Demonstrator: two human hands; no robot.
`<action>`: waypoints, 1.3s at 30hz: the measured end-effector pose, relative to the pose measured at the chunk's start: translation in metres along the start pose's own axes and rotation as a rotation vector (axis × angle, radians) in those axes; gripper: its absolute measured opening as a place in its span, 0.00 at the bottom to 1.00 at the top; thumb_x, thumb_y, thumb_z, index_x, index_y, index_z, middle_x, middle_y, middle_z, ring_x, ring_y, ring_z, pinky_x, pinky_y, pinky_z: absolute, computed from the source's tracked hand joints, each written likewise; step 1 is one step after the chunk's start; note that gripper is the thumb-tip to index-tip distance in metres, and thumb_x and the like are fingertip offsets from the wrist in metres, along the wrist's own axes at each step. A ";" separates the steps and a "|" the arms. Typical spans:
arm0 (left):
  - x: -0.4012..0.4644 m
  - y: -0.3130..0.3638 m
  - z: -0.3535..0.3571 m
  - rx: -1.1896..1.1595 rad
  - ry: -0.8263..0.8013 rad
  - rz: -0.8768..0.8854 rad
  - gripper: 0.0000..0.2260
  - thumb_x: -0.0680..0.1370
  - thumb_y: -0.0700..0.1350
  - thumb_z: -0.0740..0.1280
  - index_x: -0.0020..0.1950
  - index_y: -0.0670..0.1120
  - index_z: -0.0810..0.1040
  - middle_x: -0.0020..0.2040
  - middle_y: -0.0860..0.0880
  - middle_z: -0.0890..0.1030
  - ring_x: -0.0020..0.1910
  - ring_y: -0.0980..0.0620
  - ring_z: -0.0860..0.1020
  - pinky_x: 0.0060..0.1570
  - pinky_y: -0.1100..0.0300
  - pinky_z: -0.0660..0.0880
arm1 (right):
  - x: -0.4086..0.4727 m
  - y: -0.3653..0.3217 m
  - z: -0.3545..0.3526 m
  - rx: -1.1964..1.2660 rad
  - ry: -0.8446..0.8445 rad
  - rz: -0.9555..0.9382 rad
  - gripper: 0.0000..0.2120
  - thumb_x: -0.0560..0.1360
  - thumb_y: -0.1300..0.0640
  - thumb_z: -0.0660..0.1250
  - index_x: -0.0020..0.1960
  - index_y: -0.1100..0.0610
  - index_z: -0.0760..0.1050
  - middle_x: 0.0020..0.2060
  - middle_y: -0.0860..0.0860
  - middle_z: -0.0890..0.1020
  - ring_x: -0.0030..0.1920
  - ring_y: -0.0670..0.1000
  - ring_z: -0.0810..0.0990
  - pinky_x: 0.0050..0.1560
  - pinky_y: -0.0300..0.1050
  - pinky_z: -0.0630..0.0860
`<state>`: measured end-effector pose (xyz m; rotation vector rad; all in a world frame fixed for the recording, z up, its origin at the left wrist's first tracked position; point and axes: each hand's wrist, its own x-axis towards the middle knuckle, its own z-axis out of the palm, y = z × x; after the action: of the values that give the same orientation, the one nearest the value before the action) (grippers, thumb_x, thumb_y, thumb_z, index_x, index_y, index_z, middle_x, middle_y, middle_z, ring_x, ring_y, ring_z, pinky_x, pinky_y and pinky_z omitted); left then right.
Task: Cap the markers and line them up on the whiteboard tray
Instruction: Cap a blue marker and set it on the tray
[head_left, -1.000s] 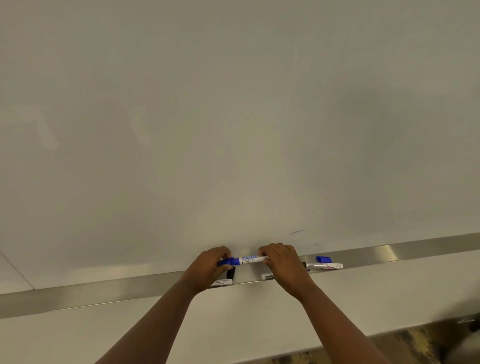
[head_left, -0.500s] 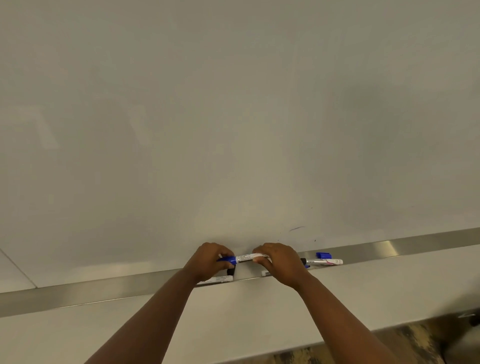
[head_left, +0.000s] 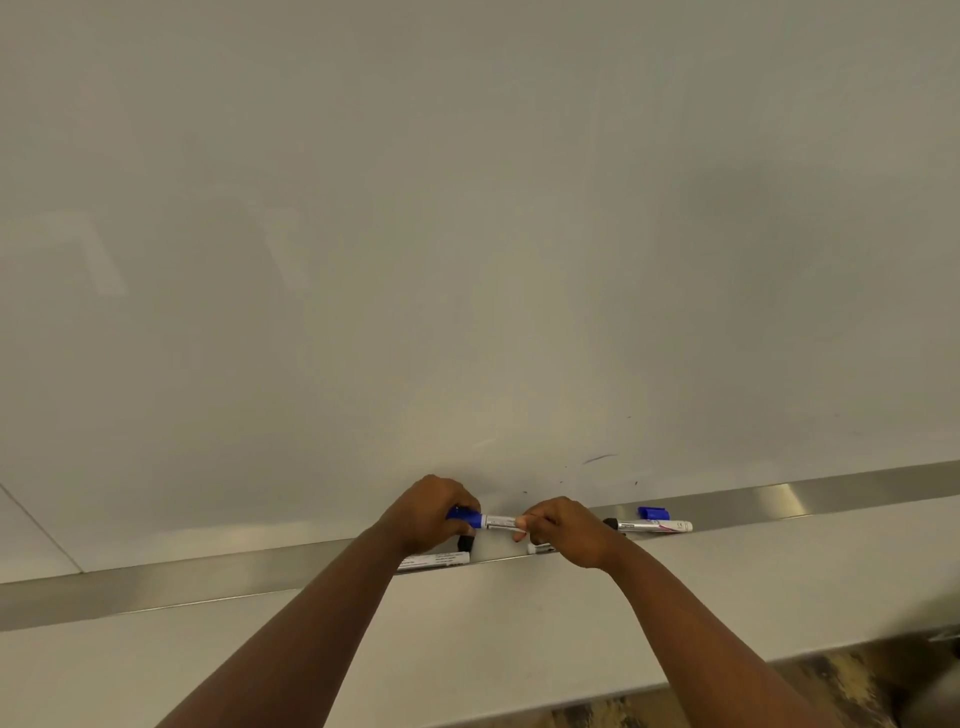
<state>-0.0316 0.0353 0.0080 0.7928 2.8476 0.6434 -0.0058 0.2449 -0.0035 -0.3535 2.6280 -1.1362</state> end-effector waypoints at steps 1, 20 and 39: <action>-0.001 -0.001 0.001 0.000 0.004 0.001 0.10 0.74 0.43 0.68 0.55 0.45 0.79 0.52 0.43 0.82 0.49 0.46 0.76 0.45 0.64 0.64 | 0.001 -0.001 0.000 -0.002 0.010 -0.001 0.13 0.79 0.53 0.60 0.48 0.58 0.81 0.28 0.43 0.72 0.29 0.42 0.68 0.32 0.35 0.64; -0.011 -0.022 0.001 -0.019 0.032 -0.111 0.11 0.79 0.49 0.60 0.52 0.43 0.76 0.41 0.45 0.78 0.37 0.50 0.71 0.35 0.61 0.65 | 0.020 -0.008 -0.001 0.029 0.199 -0.203 0.07 0.76 0.60 0.66 0.52 0.58 0.80 0.47 0.55 0.83 0.42 0.45 0.76 0.38 0.23 0.68; -0.018 -0.041 0.014 0.172 0.028 -0.149 0.08 0.80 0.49 0.54 0.55 0.51 0.70 0.50 0.47 0.79 0.42 0.52 0.71 0.42 0.59 0.65 | 0.031 0.000 0.008 0.231 0.263 0.014 0.14 0.79 0.54 0.60 0.44 0.58 0.82 0.36 0.51 0.83 0.33 0.42 0.77 0.38 0.29 0.72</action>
<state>-0.0321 -0.0007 -0.0219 0.5893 2.9824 0.3973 -0.0324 0.2292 -0.0129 -0.1466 2.6677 -1.5569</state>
